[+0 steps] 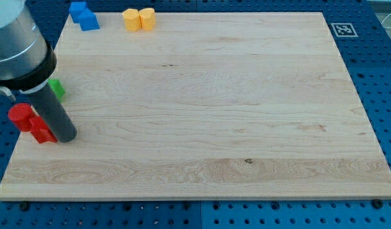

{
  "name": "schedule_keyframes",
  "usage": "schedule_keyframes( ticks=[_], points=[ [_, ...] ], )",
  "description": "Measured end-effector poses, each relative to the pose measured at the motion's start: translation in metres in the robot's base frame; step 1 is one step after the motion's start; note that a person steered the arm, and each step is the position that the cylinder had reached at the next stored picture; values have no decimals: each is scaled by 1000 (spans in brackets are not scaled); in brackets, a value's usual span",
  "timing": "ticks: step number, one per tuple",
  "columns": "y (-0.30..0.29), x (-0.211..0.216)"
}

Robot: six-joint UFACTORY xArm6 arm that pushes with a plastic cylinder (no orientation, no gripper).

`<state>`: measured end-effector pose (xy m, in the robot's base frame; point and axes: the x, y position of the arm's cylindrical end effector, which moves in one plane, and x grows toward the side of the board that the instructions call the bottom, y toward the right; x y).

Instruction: Push your arm towards right side

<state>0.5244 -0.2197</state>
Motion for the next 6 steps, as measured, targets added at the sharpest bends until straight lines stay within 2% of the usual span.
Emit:
schedule_keyframes(
  ticks=[3,4,6],
  points=[
    [-16,-9],
    [-5,-10],
    [83,-10]
  ],
)
